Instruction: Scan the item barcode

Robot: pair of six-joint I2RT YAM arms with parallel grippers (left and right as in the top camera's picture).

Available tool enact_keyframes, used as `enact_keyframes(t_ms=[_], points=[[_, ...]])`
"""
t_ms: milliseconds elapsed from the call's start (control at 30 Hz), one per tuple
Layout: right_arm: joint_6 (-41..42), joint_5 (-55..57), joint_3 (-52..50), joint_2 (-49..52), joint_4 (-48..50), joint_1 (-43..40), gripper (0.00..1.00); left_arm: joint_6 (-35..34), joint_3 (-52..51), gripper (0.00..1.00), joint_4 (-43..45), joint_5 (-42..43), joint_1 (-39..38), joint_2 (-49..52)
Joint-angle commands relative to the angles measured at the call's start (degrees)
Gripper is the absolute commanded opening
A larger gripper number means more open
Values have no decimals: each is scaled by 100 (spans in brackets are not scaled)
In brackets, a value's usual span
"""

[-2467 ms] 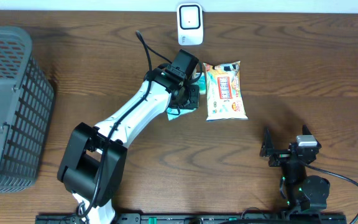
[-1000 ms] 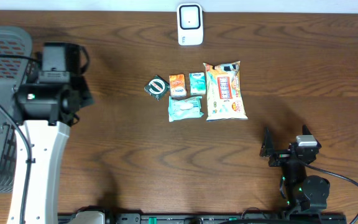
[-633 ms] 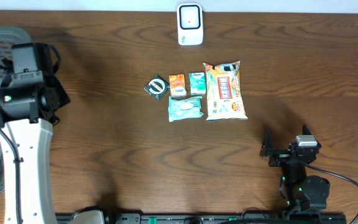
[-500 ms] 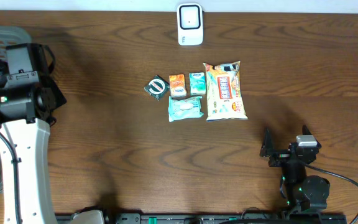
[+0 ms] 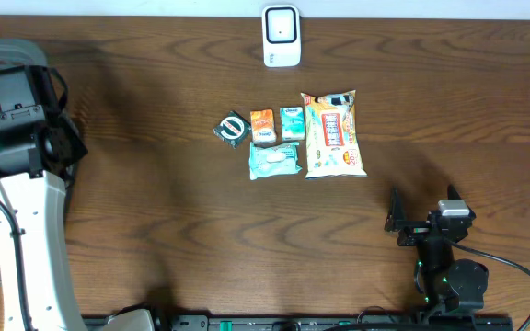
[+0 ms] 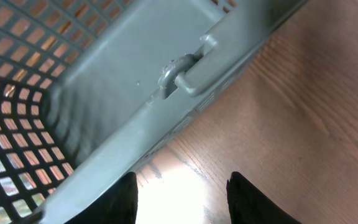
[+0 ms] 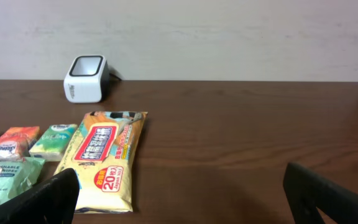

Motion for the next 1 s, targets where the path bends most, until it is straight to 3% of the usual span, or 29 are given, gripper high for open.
enact_keyframes(t_ms=[0, 300, 467, 533, 767, 867, 967], points=[[-61, 48, -20, -31, -17, 24, 99, -164, -48, 45, 13, -175, 201, 144], [-61, 48, -20, -31, -17, 24, 99, -162, -48, 45, 184, -125, 223, 208], [-63, 48, -20, -31, -17, 24, 99, -157, -46, 44, 251, 404, 208, 168], [-61, 48, -20, -31, -17, 24, 99, -155, -46, 39, 317, 629, 205, 140], [-61, 48, -20, -31, -17, 24, 99, -151, -37, 40, 409, 1403, 205, -164], [-61, 48, -20, -31, -15, 24, 99, -94, -24, 40, 446, 2087, 205, -428], [-61, 48, -20, -31, -17, 24, 99, 234, -24, 41, 485, 3366, 205, -721]])
